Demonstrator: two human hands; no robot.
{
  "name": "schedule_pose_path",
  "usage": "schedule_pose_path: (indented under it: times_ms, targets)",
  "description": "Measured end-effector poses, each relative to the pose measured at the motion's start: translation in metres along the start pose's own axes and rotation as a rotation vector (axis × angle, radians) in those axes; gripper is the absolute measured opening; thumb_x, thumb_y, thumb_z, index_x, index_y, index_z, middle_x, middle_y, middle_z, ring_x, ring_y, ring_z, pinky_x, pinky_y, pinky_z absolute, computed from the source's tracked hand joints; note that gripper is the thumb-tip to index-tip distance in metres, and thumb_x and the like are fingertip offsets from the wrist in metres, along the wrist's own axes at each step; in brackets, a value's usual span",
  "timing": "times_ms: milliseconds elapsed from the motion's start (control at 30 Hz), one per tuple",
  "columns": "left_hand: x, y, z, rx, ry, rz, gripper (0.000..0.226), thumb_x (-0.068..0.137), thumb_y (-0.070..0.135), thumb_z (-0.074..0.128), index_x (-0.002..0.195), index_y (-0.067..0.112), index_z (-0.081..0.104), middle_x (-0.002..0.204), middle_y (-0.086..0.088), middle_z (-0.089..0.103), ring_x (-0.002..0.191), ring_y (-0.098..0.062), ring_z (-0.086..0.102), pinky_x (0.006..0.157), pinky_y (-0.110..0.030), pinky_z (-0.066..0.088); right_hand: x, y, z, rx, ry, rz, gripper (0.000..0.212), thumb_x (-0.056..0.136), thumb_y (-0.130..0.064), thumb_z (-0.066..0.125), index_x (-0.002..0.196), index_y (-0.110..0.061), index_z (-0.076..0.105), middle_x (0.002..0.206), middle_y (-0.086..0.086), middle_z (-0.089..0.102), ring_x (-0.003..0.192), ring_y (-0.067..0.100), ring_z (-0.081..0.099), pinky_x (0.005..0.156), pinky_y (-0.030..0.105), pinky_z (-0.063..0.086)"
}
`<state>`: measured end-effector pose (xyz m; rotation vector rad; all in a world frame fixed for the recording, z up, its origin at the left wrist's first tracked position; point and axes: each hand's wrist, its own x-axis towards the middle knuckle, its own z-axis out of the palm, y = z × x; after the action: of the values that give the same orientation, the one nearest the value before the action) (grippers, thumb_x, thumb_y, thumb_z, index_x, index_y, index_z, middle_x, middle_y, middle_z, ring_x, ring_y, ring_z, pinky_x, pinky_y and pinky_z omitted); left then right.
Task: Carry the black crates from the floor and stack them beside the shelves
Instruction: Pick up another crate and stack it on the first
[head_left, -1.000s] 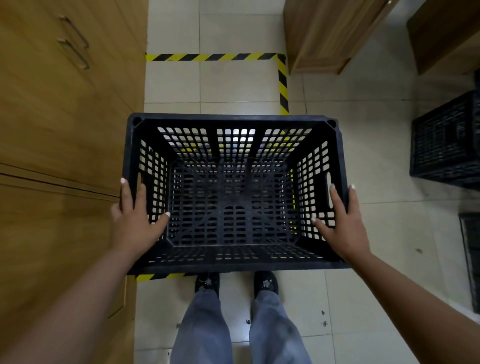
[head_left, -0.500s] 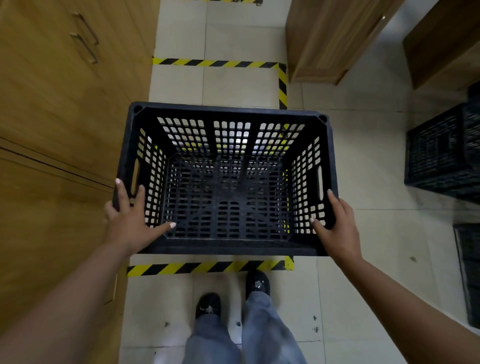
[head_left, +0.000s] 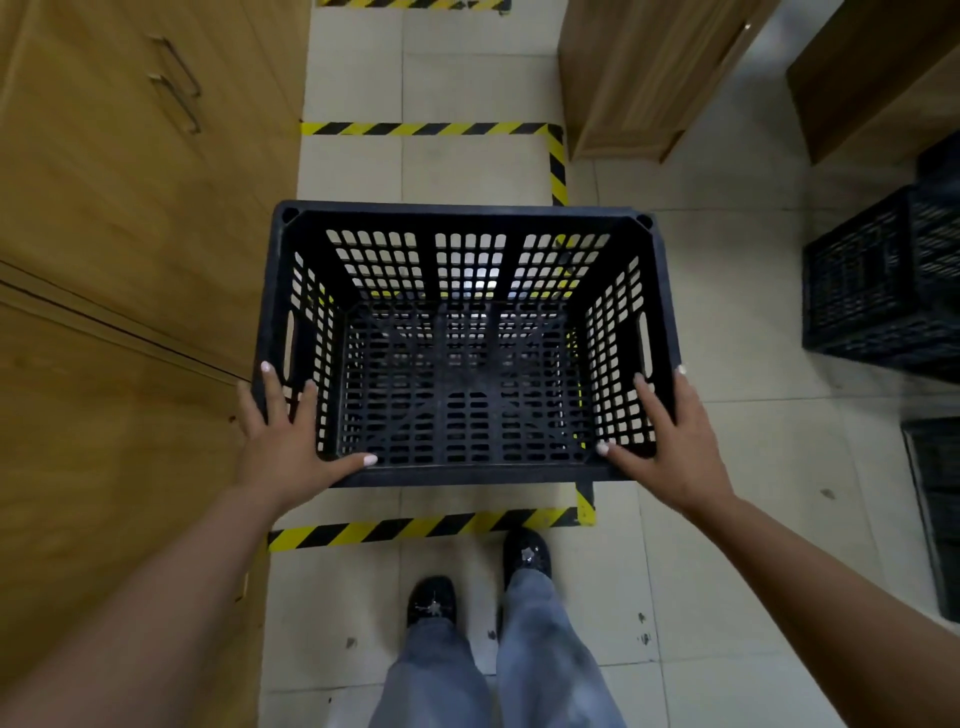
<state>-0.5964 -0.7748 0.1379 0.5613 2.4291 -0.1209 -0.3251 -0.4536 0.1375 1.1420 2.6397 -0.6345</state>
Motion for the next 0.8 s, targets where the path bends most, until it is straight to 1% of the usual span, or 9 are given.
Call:
schedule_pose_path:
  times_ms: [67, 133, 200, 300, 367, 500, 633, 700, 800]
  targets:
    - [-0.01, 0.003, 0.006, 0.016, 0.02, 0.007, 0.127, 0.051, 0.097, 0.027, 0.153, 0.028, -0.005, 0.154, -0.012, -0.034, 0.139, -0.04, -0.032, 0.115, -0.06, 0.001, -0.013, 0.004, 0.008, -0.112, -0.038, -0.039, 0.103, 0.061, -0.091, 0.036, 0.149, -0.043, 0.015, 0.162, 0.009, -0.008, 0.147, 0.037, -0.006, 0.117, 0.051, 0.011]
    - [-0.017, 0.003, 0.011, 0.023, 0.027, 0.022, 0.124, 0.052, 0.1, 0.021, 0.153, 0.032, -0.001, 0.154, -0.014, -0.032, 0.138, -0.039, -0.034, 0.114, -0.059, -0.004, -0.022, 0.005, 0.014, -0.164, -0.041, -0.067, 0.102, 0.059, -0.097, 0.025, 0.147, -0.046, 0.019, 0.162, 0.009, -0.007, 0.146, 0.041, -0.01, 0.116, 0.055, 0.011]
    - [-0.021, 0.001, 0.013, 0.024, 0.022, 0.034, 0.126, 0.047, 0.102, 0.014, 0.153, 0.034, -0.001, 0.153, -0.014, -0.034, 0.137, -0.038, -0.037, 0.114, -0.058, -0.007, -0.025, 0.007, 0.018, -0.2, -0.053, -0.071, 0.103, 0.058, -0.099, 0.014, 0.146, -0.047, 0.025, 0.162, 0.009, -0.005, 0.145, 0.041, -0.014, 0.117, 0.057, 0.011]
    - [-0.02, -0.001, 0.013, 0.012, 0.013, 0.031, 0.126, 0.049, 0.101, 0.019, 0.153, 0.033, -0.003, 0.152, -0.013, -0.037, 0.136, -0.037, -0.039, 0.114, -0.056, -0.009, -0.023, 0.007, 0.021, -0.252, -0.077, -0.059, 0.102, 0.058, -0.098, 0.004, 0.144, -0.049, 0.029, 0.162, 0.006, -0.005, 0.143, 0.039, -0.021, 0.118, 0.057, 0.008]
    - [-0.02, 0.0, 0.012, 0.005, 0.005, 0.029, 0.124, 0.051, 0.096, 0.023, 0.153, 0.031, -0.004, 0.152, -0.012, -0.037, 0.135, -0.036, -0.04, 0.114, -0.056, -0.011, -0.024, 0.007, 0.021, -0.283, -0.109, -0.05, 0.102, 0.056, -0.097, 0.002, 0.143, -0.051, 0.028, 0.162, 0.005, -0.005, 0.141, 0.036, -0.028, 0.118, 0.056, 0.003]
    - [-0.021, 0.001, 0.012, -0.008, 0.01, 0.033, 0.125, 0.052, 0.096, 0.026, 0.153, 0.029, -0.005, 0.152, -0.013, -0.037, 0.137, -0.036, -0.038, 0.115, -0.054, -0.011, -0.027, 0.002, 0.015, -0.329, -0.171, -0.034, 0.095, 0.062, -0.092, 0.005, 0.146, -0.051, 0.019, 0.161, 0.004, -0.011, 0.138, 0.035, -0.035, 0.115, 0.053, -0.009]
    - [-0.027, -0.003, 0.013, -0.048, 0.041, 0.055, 0.124, 0.055, 0.094, 0.027, 0.154, 0.025, -0.005, 0.151, -0.016, -0.037, 0.138, -0.033, -0.037, 0.115, -0.052, -0.009, -0.036, -0.004, 0.017, -0.319, -0.161, 0.017, 0.092, 0.067, -0.089, 0.009, 0.149, -0.046, 0.013, 0.162, 0.005, -0.01, 0.141, 0.034, -0.029, 0.116, 0.051, -0.009]
    - [-0.031, -0.007, 0.016, -0.07, 0.052, 0.056, 0.124, 0.057, 0.093, 0.028, 0.153, 0.023, -0.006, 0.151, -0.016, -0.038, 0.138, -0.029, -0.038, 0.116, -0.05, -0.009, -0.044, -0.005, 0.023, -0.298, -0.134, 0.039, 0.089, 0.075, -0.085, 0.023, 0.151, -0.041, 0.01, 0.162, 0.008, -0.008, 0.143, 0.035, -0.025, 0.117, 0.051, -0.006]
    - [-0.034, -0.011, 0.018, -0.07, 0.047, 0.064, 0.121, 0.061, 0.091, 0.03, 0.153, 0.022, -0.009, 0.151, -0.016, -0.038, 0.138, -0.027, -0.037, 0.117, -0.048, -0.008, -0.057, -0.004, 0.03, -0.32, -0.103, 0.023, 0.089, 0.084, -0.064, 0.051, 0.153, -0.031, 0.005, 0.161, 0.012, -0.009, 0.145, 0.039, -0.019, 0.117, 0.052, 0.001]
